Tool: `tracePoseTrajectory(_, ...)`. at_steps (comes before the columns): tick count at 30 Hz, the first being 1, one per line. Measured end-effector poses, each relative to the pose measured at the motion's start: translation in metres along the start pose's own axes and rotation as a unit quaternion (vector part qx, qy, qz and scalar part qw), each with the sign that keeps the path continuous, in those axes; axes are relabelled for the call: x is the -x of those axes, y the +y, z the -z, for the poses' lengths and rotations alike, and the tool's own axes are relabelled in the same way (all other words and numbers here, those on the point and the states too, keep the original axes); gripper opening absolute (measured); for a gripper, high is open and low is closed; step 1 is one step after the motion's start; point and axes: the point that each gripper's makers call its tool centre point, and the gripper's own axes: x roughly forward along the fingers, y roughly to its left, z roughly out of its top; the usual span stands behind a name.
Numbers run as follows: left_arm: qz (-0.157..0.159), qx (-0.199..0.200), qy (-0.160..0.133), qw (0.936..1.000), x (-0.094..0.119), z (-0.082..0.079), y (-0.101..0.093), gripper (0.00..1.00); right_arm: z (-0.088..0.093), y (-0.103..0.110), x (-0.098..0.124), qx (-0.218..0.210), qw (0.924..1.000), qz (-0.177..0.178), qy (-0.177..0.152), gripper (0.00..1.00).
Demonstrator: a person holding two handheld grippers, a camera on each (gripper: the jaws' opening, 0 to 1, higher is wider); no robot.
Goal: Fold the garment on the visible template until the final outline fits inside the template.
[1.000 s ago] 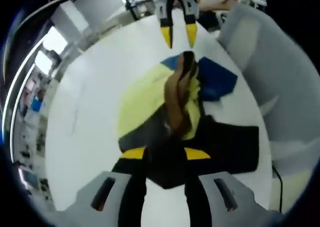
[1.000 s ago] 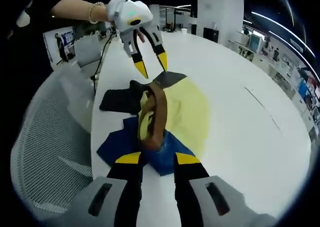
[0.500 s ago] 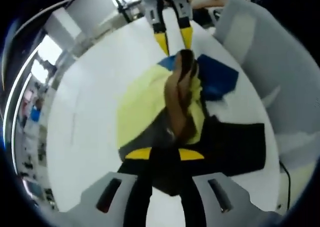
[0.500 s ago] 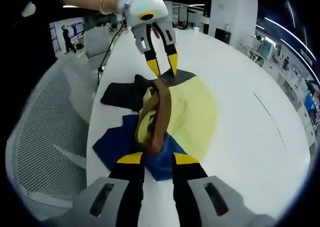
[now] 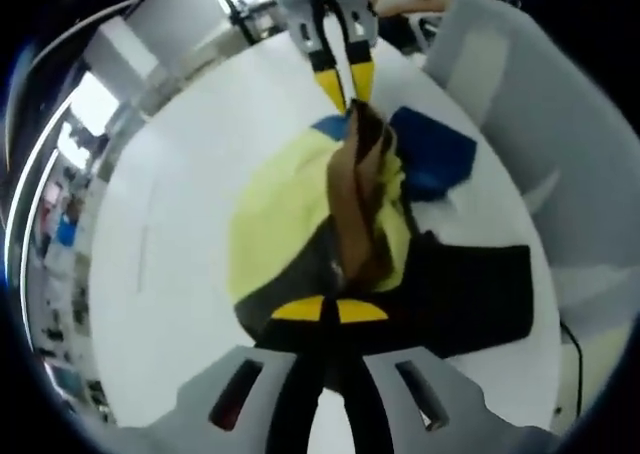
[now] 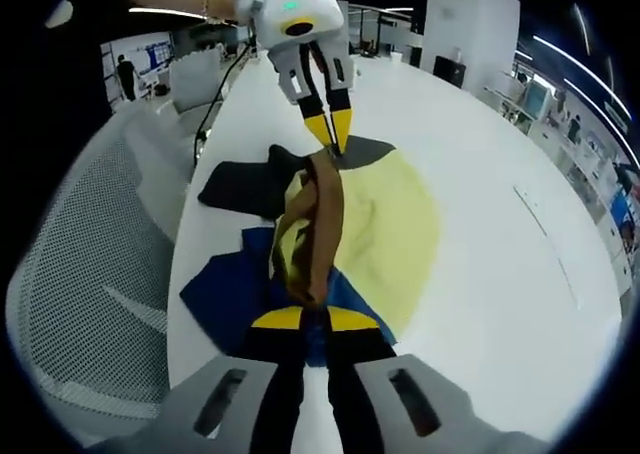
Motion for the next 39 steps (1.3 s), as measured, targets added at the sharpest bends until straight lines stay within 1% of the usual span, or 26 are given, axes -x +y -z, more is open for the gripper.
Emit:
tracePoseTrajectory(6, -0.001, 0.020, -0.004, 0.9998, 0.004, 0.000, -0.003, 0.00, 0.000, 0.003, 0.001, -0.004, 1.0000, 0.000, -0.002, 0.04)
tracePoseTrajectory(10, -0.005, 0.035, -0.011, 0.9993, 0.010, -0.002, -0.002, 0.00, 0.000, 0.002, 0.004, -0.008, 0.9999, 0.010, -0.001, 0.04)
tracePoseTrajectory(12, -0.008, 0.048, -0.018, 0.9987, 0.013, -0.004, -0.002, 0.00, -0.001, 0.002, 0.007, -0.013, 0.9998, 0.014, -0.003, 0.04)
tracePoseTrajectory(13, -0.008, 0.065, -0.028, 0.9974, 0.017, -0.006, -0.002, 0.00, -0.001, 0.001, 0.011, -0.013, 0.9997, 0.022, -0.001, 0.04)
tracePoseTrajectory(15, -0.016, 0.087, -0.043, 0.9951, 0.022, -0.010, -0.001, 0.00, 0.000, -0.001, 0.015, -0.013, 0.9994, 0.033, 0.003, 0.04)
tracePoseTrajectory(17, -0.017, 0.100, -0.050, 0.9935, 0.027, -0.011, -0.001, 0.00, -0.001, -0.002, 0.021, -0.010, 0.9991, 0.041, 0.005, 0.04)
tracePoseTrajectory(22, -0.028, 0.108, -0.060, 0.9920, 0.039, -0.015, -0.005, 0.00, -0.015, -0.007, 0.036, 0.000, 0.9981, 0.062, -0.003, 0.03)
tracePoseTrajectory(25, -0.038, 0.118, -0.068, 0.9900, 0.046, -0.019, -0.005, 0.00, -0.027, -0.013, 0.047, 0.007, 0.9969, 0.078, -0.011, 0.03)
tracePoseTrajectory(27, -0.047, 0.130, -0.078, 0.9874, 0.054, -0.022, -0.005, 0.00, -0.033, -0.016, 0.054, 0.011, 0.9961, 0.086, -0.013, 0.03)
tracePoseTrajectory(31, -0.077, 0.154, -0.108, 0.9792, 0.078, -0.035, -0.001, 0.00, -0.055, -0.026, 0.074, 0.024, 0.9932, 0.111, -0.027, 0.03)
tracePoseTrajectory(32, -0.085, 0.166, -0.122, 0.9748, 0.085, -0.037, 0.002, 0.00, -0.059, -0.027, 0.077, 0.025, 0.9927, 0.114, -0.031, 0.03)
tracePoseTrajectory(34, -0.097, 0.182, -0.135, 0.9691, 0.094, -0.039, 0.006, 0.00, -0.072, -0.034, 0.088, 0.032, 0.9905, 0.128, -0.041, 0.03)
tracePoseTrajectory(37, -0.123, 0.213, -0.167, 0.9549, 0.116, -0.046, 0.015, 0.00, -0.092, -0.042, 0.105, 0.044, 0.9870, 0.146, -0.051, 0.03)
tracePoseTrajectory(39, -0.138, 0.222, -0.180, 0.9483, 0.129, -0.050, 0.019, 0.00, -0.106, -0.047, 0.115, 0.051, 0.9848, 0.156, -0.057, 0.03)
